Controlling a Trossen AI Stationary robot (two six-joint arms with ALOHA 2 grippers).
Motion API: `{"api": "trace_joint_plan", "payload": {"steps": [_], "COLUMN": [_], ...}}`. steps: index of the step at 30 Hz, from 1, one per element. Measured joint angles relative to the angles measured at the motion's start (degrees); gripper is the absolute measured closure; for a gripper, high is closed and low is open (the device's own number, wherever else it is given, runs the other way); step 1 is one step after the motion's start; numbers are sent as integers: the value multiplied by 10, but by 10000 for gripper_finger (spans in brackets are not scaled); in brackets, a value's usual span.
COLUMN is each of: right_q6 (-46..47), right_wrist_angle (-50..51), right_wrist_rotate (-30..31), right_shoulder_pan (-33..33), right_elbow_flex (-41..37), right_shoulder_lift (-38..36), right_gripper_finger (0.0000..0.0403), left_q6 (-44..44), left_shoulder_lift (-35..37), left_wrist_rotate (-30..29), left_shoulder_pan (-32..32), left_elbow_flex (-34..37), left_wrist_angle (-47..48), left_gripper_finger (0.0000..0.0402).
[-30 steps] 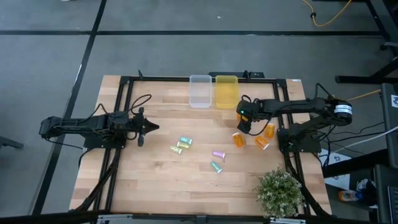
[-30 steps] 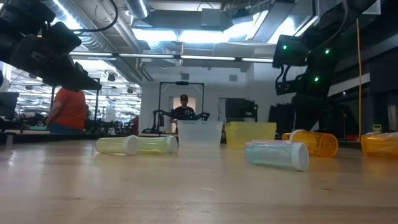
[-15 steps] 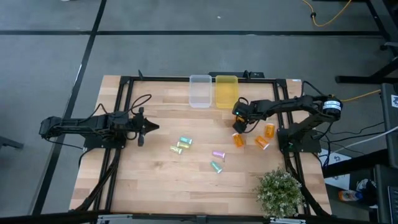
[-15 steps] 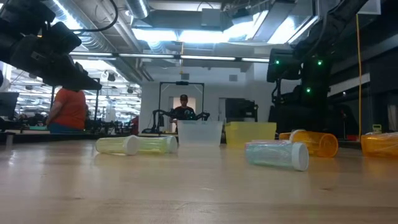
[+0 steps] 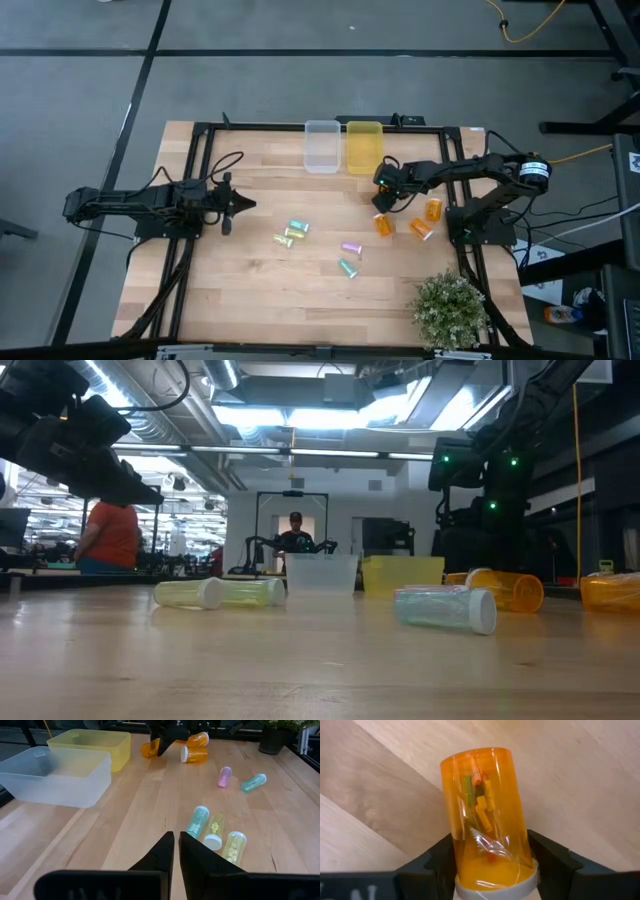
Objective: Pick and place medicine bottles into bin by pill shape (circle, oval)
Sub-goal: Put the large orange pill bottle into the yellow bin
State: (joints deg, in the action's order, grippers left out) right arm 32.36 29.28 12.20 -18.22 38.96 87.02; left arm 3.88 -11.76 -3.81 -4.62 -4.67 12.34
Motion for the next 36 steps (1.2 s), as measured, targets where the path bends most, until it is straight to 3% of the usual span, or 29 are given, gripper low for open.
{"api": "trace_joint_plan", "payload": {"steps": [12, 23, 25, 31, 36], "right_q6": [5, -70, -85, -51, -25], "right_wrist_angle": [21, 95, 69, -34, -52], "right_wrist_rotate": [-10, -96, -80, 65, 77], "right_shoulder_pan": [1, 16, 17, 4, -32], "right_elbow_flex": [14, 147, 169, 204, 205], "right_shoulder_lift": [1, -16, -16, -17, -11], "right_gripper_finger": [198, 200, 200, 198, 197], "left_q6": [0, 0, 0, 0, 0], "left_shoulder_lift": [0, 0, 0, 0, 0], "left_wrist_rotate": [0, 0, 0, 0, 0], "left_shoulder_pan": [0, 0, 0, 0, 0], "left_elbow_flex": [0, 0, 0, 0, 0], "left_wrist_angle": [0, 0, 0, 0, 0], "left_gripper_finger": [379, 379, 379, 379, 379]}}
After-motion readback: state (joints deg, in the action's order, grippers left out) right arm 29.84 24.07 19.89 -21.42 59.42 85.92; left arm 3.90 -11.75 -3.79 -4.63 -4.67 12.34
